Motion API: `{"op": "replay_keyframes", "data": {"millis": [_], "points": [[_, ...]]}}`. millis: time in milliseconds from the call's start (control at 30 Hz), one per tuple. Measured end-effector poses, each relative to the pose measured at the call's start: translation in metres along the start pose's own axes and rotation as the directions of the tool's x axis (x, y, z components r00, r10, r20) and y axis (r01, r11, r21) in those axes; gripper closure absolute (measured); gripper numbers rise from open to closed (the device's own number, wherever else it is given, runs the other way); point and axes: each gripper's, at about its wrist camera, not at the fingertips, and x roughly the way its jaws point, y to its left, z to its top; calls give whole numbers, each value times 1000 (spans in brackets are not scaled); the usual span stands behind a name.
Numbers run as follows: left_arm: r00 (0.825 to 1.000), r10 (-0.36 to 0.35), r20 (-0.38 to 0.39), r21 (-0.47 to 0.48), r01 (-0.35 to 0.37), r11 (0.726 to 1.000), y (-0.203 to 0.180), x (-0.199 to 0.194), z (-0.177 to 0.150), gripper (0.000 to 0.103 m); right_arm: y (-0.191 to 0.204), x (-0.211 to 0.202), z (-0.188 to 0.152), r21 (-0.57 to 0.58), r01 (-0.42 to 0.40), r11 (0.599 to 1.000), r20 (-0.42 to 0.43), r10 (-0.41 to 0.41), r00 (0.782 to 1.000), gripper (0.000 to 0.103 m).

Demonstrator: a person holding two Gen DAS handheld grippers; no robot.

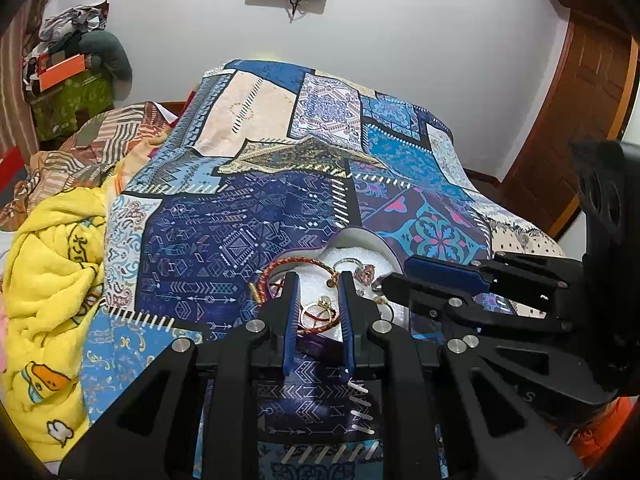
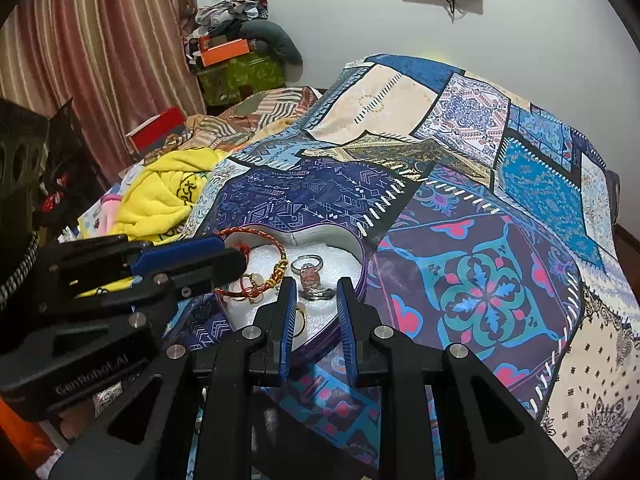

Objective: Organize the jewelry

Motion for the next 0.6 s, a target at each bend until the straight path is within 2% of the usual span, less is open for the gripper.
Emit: {"op": "replay_keyframes", "data": {"millis": [233, 367, 500, 600], "points": [[998, 14, 67, -2, -14, 1000, -2, -33, 13, 86, -1, -24, 8, 14, 20, 1000, 43, -20, 999, 74], [991, 24, 132, 4, -25, 1000, -8, -65, 23, 86, 1, -50, 15, 31, 33, 999, 98, -36, 994, 73], [974, 35, 225, 18, -40, 999, -19, -108, 31, 86, 5, -95, 22, 68, 31, 997, 192, -44, 980, 73], [951, 33, 307, 40, -47, 998, -32, -146, 33, 86, 15, -138, 26, 78, 42, 996, 287, -63, 956, 73]]}}
